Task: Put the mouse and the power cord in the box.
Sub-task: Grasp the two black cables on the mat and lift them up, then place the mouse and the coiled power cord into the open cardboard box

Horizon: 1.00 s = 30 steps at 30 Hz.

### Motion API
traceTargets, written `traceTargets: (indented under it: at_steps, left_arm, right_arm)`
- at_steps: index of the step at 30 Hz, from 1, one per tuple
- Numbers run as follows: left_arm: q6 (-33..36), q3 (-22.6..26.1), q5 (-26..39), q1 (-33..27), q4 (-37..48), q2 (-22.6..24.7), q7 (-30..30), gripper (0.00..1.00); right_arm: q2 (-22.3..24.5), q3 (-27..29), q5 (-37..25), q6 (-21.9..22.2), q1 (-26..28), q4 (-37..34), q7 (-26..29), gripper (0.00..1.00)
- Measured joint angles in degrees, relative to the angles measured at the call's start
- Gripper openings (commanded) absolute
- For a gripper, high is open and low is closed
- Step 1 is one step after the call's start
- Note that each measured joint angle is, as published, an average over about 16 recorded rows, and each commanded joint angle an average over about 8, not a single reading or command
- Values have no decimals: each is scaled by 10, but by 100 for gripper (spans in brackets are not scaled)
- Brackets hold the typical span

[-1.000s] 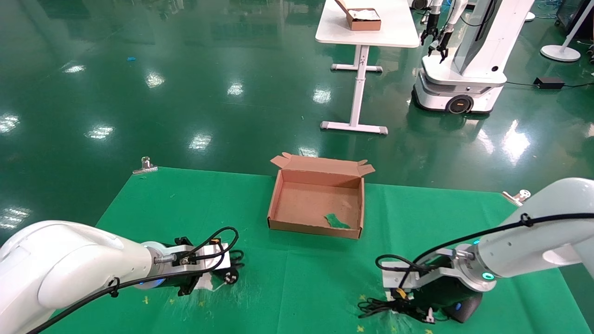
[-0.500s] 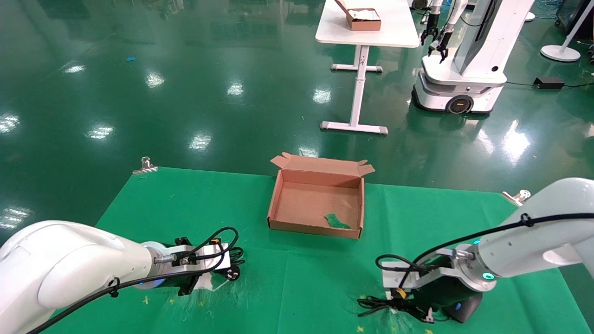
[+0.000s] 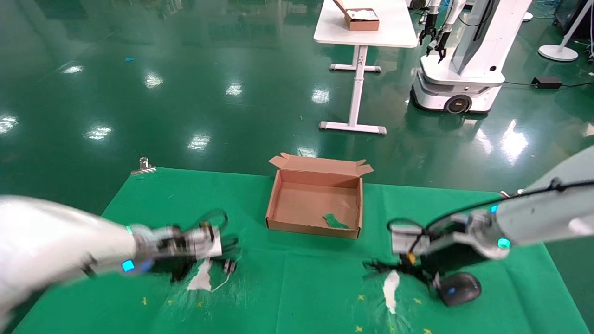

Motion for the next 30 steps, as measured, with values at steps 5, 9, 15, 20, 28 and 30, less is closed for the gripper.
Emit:
traceTargets:
  at_steps: [5, 9, 15, 20, 28, 30]
  left_arm:
    - [15, -24, -58, -39, -3, 10, 9, 0]
    - [9, -37, -86, -60, -4, 38, 7, 0]
    - [-48, -19, -64, -62, -2, 102, -11, 0]
    - [-140, 40, -1, -48, 7, 142, -44, 0]
    - [-293, 179, 99, -40, 42, 165, -129, 61]
    - [-319, 212, 113, -44, 52, 166, -155, 86]
  right_arm:
    - [16, 5, -7, 0, 31, 30, 12, 0]
    - [31, 8, -17, -3, 52, 59, 28, 0]
    - [58, 10, -32, -19, 76, 117, 62, 0]
    - [84, 11, -45, -39, 91, 176, 95, 0]
    - [121, 13, -62, -72, 107, 261, 144, 0]
    - [127, 14, -64, -79, 109, 278, 154, 0]
